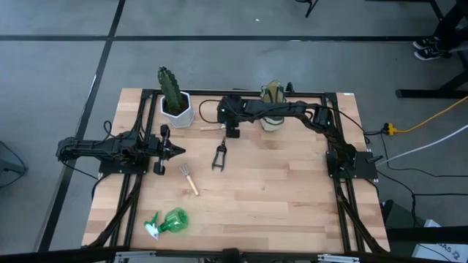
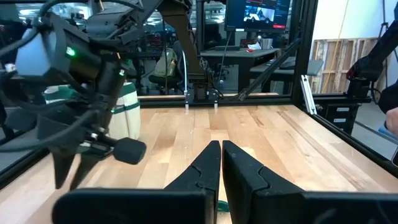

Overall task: Pick & Place Garden tools in Gardening bag
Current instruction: Put the trowel into the gardening bag

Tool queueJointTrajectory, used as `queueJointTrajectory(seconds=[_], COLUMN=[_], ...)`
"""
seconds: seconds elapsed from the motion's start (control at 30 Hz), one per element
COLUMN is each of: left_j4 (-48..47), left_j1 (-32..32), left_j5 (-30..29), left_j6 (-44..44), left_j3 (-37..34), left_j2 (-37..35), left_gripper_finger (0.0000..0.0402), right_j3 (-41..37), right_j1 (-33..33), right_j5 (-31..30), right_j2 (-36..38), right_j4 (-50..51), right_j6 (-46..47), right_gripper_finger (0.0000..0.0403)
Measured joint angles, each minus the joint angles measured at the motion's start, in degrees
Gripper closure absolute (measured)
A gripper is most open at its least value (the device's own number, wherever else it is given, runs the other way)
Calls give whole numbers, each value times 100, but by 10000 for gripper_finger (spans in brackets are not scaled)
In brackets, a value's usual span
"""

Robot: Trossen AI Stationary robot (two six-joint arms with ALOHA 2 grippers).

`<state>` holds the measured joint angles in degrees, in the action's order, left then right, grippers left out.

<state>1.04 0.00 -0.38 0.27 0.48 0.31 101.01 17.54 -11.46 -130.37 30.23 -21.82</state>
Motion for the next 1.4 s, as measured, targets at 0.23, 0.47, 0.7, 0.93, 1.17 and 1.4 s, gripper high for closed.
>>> queueJointTrajectory(seconds=[0.23, 0.47, 0.7, 0.93, 1.17, 1.4], left_j4=[0, 0, 0, 0, 0, 0], left_j1=[1, 1, 1, 1, -1, 1], left_j5=[0, 0, 0, 0, 0, 0], left_j6=[-1, 0, 0, 1, -2, 0], left_j3=[-1, 0, 1, 0, -1, -1], left_j2=[0, 1, -1, -1, -1, 1], left_gripper_finger=[389, 390, 391, 389, 389, 391], right_j3=[0, 0, 0, 0, -2, -2], right_j1=[86, 70, 74, 71, -63, -264], right_j5=[-32, -75, -33, 26, 69, 495], right_j2=[0, 0, 0, 0, 0, 0], right_j4=[-102, 128, 182, 404, 593, 899], right_j6=[166, -631, -1288, -1470, -1507, -1507], right_gripper_finger=[364, 389, 394, 394, 394, 394])
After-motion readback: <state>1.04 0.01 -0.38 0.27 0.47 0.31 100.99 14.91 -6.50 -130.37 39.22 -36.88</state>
